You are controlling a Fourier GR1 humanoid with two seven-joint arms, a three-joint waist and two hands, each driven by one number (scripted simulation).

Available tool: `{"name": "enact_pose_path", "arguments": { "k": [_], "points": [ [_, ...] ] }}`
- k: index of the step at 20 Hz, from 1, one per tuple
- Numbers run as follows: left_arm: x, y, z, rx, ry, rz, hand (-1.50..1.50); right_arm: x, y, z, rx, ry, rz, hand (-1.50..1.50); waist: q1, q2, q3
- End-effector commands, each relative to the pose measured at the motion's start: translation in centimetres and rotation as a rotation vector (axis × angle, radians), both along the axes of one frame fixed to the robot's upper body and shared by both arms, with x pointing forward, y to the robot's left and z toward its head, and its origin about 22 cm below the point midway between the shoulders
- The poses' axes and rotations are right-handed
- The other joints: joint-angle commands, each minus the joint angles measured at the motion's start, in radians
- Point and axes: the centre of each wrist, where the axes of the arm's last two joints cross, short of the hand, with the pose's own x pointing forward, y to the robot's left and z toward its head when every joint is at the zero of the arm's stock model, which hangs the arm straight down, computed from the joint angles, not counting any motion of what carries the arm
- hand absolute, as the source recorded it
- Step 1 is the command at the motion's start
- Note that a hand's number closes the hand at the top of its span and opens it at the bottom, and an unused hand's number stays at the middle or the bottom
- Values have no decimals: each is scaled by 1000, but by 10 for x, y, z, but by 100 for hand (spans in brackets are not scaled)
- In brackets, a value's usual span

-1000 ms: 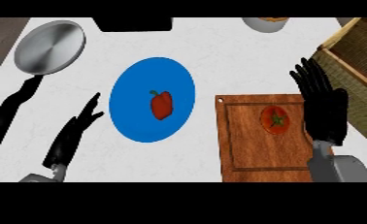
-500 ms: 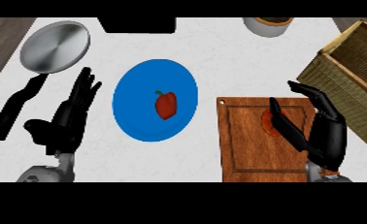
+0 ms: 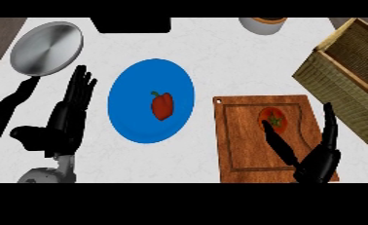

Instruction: Pick the tomato from the cutting board and place it in the basket

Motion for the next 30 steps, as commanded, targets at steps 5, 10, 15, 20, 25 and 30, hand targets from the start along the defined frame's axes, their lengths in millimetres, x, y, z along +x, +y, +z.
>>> {"name": "enact_pose_path", "arguments": {
  "k": [5, 10, 15, 20, 25, 30],
  "points": [
    [-1, 2, 5, -16, -22, 31, 0, -81, -27, -47, -52, 388, -180, -150, -9, 18, -9],
    [1, -2, 8, -3, -40, 10, 0, -98, -11, -32, -13, 518, -115, -150, 13, 23, -6],
    [2, -5, 11, -7, -44, -30, 0, -88, 8, 3, 12, 568, -78, -150, 38, 23, -3],
    [-3, -6, 5, 2, -30, -25, 0, -91, 3, 40, -38, 695, -188, -150, 41, 19, 0],
    [-4, -12, 8, -8, -35, -25, 0, -81, 17, 94, -44, 785, -283, -150, 49, 12, 6],
    [-4, -11, -5, -31, -24, -32, 0, -63, 52, 146, -60, 829, -292, -150, 48, 9, 10]
  ]
}}
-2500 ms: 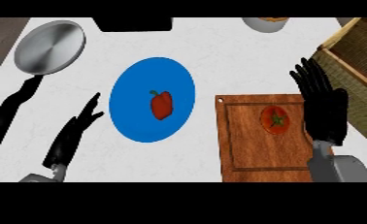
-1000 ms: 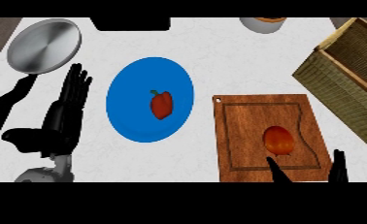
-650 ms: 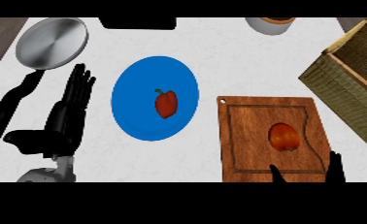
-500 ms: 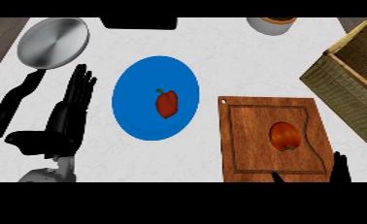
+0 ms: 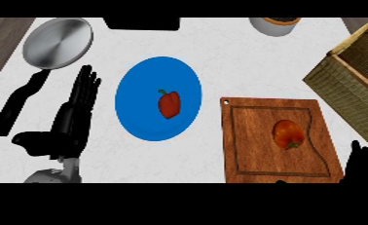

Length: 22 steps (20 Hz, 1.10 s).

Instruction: Pick the tomato from the cutting board and place it in the basket

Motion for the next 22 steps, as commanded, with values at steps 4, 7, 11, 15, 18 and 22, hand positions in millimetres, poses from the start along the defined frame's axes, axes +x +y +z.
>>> {"name": "enact_pose_path", "arguments": {
  "k": [4, 7, 11, 15, 18, 22],
  "points": [
    [-6, 9, -10, -8, 11, 12, 0, 35, 45, 42, -20, 52, -36, -150, -6, -6, 7],
    [-13, 2, 1, -11, 6, 16, 0, 31, 62, 43, -28, 38, -3, -150, -11, -9, 7],
    [5, 4, 5, -10, 20, -2, 0, 58, 51, 23, -17, 72, 13, -150, -18, -7, 8],
    [-7, 12, -1, -5, 5, 22, 0, 73, 53, 27, -51, 51, -19, -150, -13, -8, 8],
    [4, 21, -6, -6, 9, 10, 0, 73, 56, 20, -55, 49, -32, -150, -18, -7, 8],
    [2, -4, -4, -16, -5, 11, 0, 86, 48, 20, -38, 49, -26, -150, -17, -8, 8]
  ]
}}
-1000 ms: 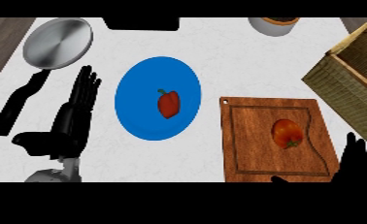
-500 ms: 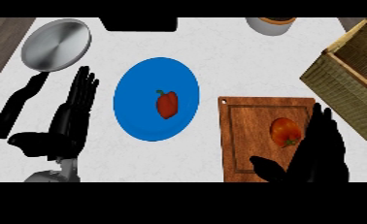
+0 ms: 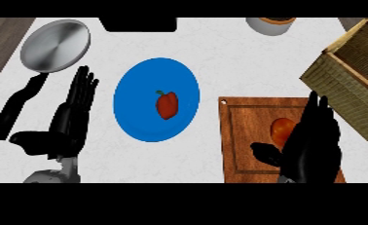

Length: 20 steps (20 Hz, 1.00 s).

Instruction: Pick the tomato from the cutting board and place it in the basket

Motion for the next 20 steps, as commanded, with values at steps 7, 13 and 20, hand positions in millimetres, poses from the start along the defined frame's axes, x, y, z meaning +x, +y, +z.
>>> {"name": "enact_pose_path", "arguments": {
  "k": [7, 13, 20],
  "points": [
    [-12, -6, 4, -2, 9, -2, 0, 14, -11, -21, 73, 55, -154, -150, 1, -1, 1],
    [4, -2, 21, -22, 5, -1, 0, 19, -21, -14, 85, 101, -145, -150, -5, -1, 0],
    [3, 1, 6, -10, -14, -4, 0, 11, -14, -53, 109, 99, -137, -150, -4, -1, 0]
  ]
}}
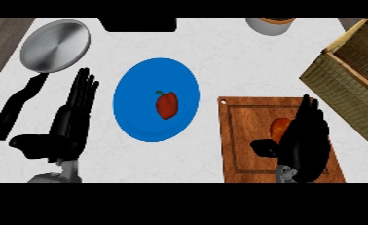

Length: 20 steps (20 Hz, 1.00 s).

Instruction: Pick the tomato from the cutting board and place it in the basket

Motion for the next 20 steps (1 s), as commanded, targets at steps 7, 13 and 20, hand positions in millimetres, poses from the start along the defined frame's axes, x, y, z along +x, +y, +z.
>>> {"name": "enact_pose_path", "arguments": {
  "k": [7, 13, 20],
  "points": [
    [-8, 9, 0, -8, -10, 0, 0, 6, 5, -8, 70, 18, -120, -150, 1, -1, 0],
    [1, 2, 1, 8, -13, -3, 0, 17, -14, -42, 89, 6, -136, -150, 1, 0, 0],
    [4, -9, 21, 8, -4, 6, 0, 33, -27, -39, 100, 36, -81, 150, 0, 0, 0]
  ]
}}
